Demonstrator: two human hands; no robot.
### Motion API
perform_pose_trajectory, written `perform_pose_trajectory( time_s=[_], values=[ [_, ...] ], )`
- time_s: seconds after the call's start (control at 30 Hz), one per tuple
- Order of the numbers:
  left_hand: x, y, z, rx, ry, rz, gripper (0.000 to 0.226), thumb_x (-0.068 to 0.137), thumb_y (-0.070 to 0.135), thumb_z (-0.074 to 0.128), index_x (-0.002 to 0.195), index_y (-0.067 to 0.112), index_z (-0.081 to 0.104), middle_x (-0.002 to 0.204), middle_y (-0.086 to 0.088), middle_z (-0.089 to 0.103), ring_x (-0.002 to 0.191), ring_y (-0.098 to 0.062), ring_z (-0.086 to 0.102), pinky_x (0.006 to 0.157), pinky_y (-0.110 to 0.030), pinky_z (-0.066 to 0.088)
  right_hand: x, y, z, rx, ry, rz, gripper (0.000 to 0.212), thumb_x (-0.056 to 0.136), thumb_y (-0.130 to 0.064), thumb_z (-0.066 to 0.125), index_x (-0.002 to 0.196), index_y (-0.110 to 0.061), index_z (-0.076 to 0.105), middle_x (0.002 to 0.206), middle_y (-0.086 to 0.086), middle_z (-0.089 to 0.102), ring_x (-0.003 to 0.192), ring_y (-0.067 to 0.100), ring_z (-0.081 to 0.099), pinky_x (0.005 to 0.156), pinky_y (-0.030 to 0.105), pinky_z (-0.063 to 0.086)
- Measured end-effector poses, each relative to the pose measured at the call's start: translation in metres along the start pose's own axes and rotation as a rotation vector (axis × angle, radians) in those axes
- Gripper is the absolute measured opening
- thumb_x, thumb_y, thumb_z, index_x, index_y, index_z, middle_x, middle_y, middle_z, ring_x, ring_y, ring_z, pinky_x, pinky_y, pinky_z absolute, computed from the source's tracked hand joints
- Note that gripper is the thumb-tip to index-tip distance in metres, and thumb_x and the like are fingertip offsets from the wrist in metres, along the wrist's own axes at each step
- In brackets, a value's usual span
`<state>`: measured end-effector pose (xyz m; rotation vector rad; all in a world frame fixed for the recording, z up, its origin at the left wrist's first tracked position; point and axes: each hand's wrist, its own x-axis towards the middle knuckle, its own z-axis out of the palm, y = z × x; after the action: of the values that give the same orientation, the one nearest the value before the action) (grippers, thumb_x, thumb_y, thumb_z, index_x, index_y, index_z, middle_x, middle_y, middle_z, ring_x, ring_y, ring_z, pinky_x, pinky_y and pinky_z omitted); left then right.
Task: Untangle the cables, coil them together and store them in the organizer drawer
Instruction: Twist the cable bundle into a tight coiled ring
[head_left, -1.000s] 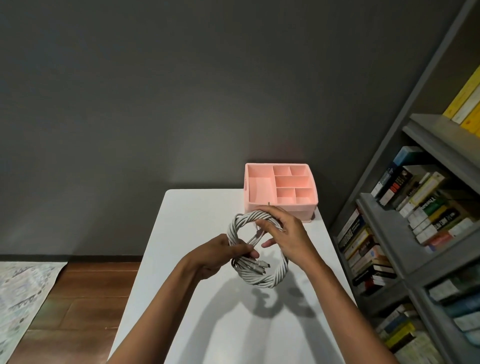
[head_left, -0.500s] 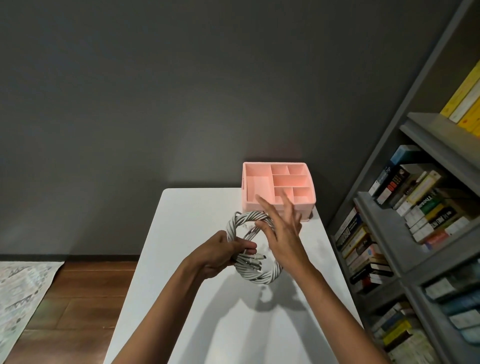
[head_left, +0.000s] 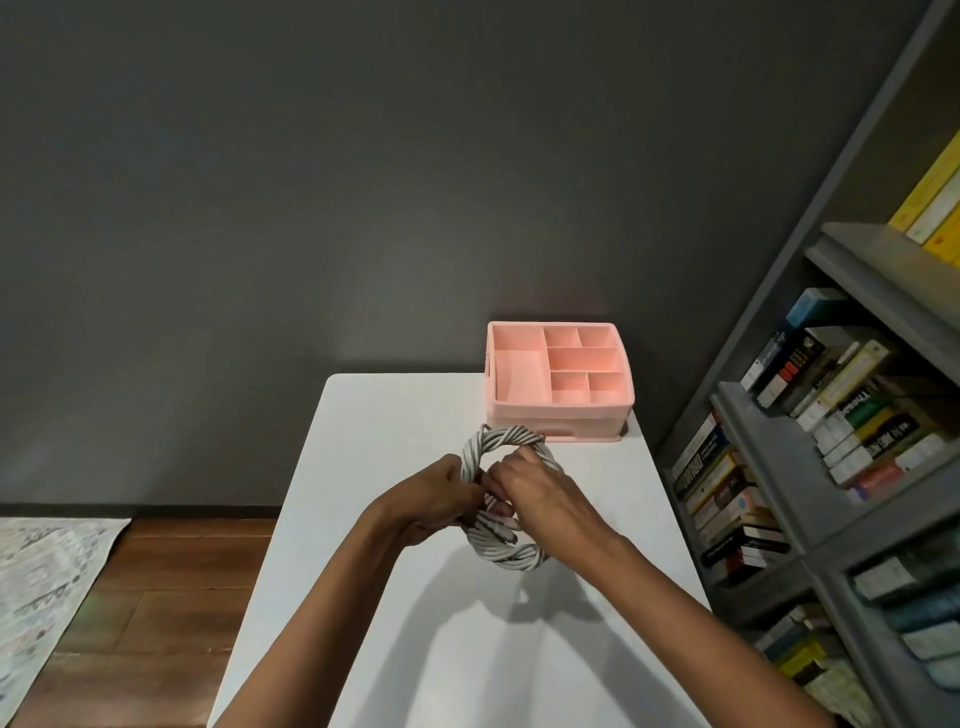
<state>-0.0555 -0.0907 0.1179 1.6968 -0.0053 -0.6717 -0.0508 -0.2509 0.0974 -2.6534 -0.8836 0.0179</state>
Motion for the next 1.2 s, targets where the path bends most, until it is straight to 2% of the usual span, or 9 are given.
perform_pose_trajectory(
  time_s=[0.13, 0.27, 0.37, 0.5, 0.67, 0.8, 1.0, 1.1, 1.2],
  values=[
    [-0.007, 0.003, -0.007, -0.156, -0.060, 0.026, 0.027, 0.093, -0.012, 0.038, 0.084, 0.001, 0.059, 0.083, -0.012, 0.073, 0.076, -0.019, 0.070, 0.068, -0.024, 0.055, 0.007, 0.013, 0.005, -0.064, 0.125, -0.042, 0.012, 0.080, -0.007, 0.057, 0.087, -0.015, 0.061, 0.080, 0.000, 0.060, 0.084, 0.020, 0.055, 0.063, 0.030, 0.045],
    [-0.012, -0.003, -0.017, -0.263, -0.147, 0.090, 0.022, 0.097, 0.002, 0.047, 0.109, -0.015, 0.053, 0.101, -0.020, 0.069, 0.095, -0.026, 0.066, 0.085, -0.031, 0.053, 0.004, 0.009, -0.007, 0.257, 0.160, -0.047, 0.020, 0.088, -0.009, 0.048, 0.099, -0.008, 0.065, 0.094, -0.001, 0.063, 0.096, 0.009, 0.046, 0.082, 0.020, 0.038],
    [-0.016, -0.005, -0.019, -0.331, -0.173, 0.143, 0.035, 0.099, 0.013, 0.045, 0.110, -0.020, 0.052, 0.103, -0.023, 0.067, 0.098, -0.027, 0.065, 0.090, -0.033, 0.052, -0.001, 0.003, -0.011, 0.454, 0.220, -0.021, 0.017, 0.090, -0.007, 0.052, 0.099, -0.009, 0.066, 0.090, -0.021, 0.055, 0.094, -0.007, 0.044, 0.083, 0.008, 0.034],
    [-0.022, -0.005, -0.010, -0.426, -0.111, 0.194, 0.032, 0.098, 0.017, 0.043, 0.101, -0.009, 0.062, 0.092, -0.022, 0.067, 0.088, -0.026, 0.067, 0.082, -0.032, 0.054, -0.003, 0.000, -0.006, 0.587, 0.365, 0.018, 0.018, 0.089, -0.010, 0.056, 0.099, -0.018, 0.069, 0.090, -0.027, 0.059, 0.097, 0.000, 0.046, 0.085, 0.015, 0.038],
    [-0.020, -0.010, 0.010, -0.536, 0.007, 0.329, 0.028, 0.097, 0.025, 0.044, 0.110, 0.007, 0.062, 0.077, -0.016, 0.055, 0.071, -0.023, 0.057, 0.077, -0.039, 0.051, -0.002, -0.005, -0.004, 0.155, 0.468, -0.113, 0.010, 0.093, -0.017, 0.045, 0.093, -0.026, 0.050, 0.099, -0.015, 0.050, 0.095, 0.011, 0.049, 0.082, 0.029, 0.036],
    [-0.020, -0.014, 0.011, -0.320, 0.148, 0.354, 0.031, 0.098, 0.030, 0.041, 0.099, 0.003, 0.056, 0.065, -0.012, 0.052, 0.061, -0.021, 0.053, 0.079, -0.054, 0.050, 0.002, -0.001, -0.002, -0.017, 0.244, -0.089, 0.009, 0.095, -0.020, 0.041, 0.095, -0.017, 0.050, 0.091, -0.002, 0.056, 0.084, 0.020, 0.055, 0.071, 0.035, 0.041],
    [-0.024, -0.019, 0.000, -0.040, 0.112, 0.382, 0.023, 0.101, 0.023, 0.039, 0.115, 0.009, 0.051, 0.073, -0.013, 0.055, 0.066, -0.027, 0.055, 0.069, -0.036, 0.057, 0.003, -0.004, -0.027, 0.702, -0.082, 0.206, 0.009, 0.078, -0.013, 0.064, 0.074, -0.011, 0.057, 0.067, 0.008, 0.063, 0.062, 0.013, 0.060, 0.059, 0.037, 0.050],
    [-0.023, -0.020, -0.003, 0.076, 0.058, 0.391, 0.023, 0.102, 0.020, 0.039, 0.119, 0.009, 0.047, 0.072, -0.019, 0.050, 0.062, -0.027, 0.052, 0.071, -0.039, 0.057, 0.006, -0.002, -0.036, 0.804, -0.324, 0.276, 0.014, 0.082, -0.021, 0.068, 0.082, -0.009, 0.059, 0.057, 0.004, 0.051, 0.047, 0.017, 0.048, 0.043, 0.033, 0.038],
    [-0.022, -0.024, -0.004, 0.147, 0.032, 0.349, 0.013, 0.102, 0.023, 0.041, 0.105, 0.011, 0.047, 0.067, -0.004, 0.048, 0.058, -0.019, 0.050, 0.072, -0.042, 0.054, 0.006, -0.003, -0.052, 0.838, -0.564, 0.344, 0.017, 0.093, -0.026, 0.060, 0.088, -0.010, 0.057, 0.049, -0.004, 0.037, 0.038, 0.010, 0.037, 0.031, 0.020, 0.027]
  ],
)
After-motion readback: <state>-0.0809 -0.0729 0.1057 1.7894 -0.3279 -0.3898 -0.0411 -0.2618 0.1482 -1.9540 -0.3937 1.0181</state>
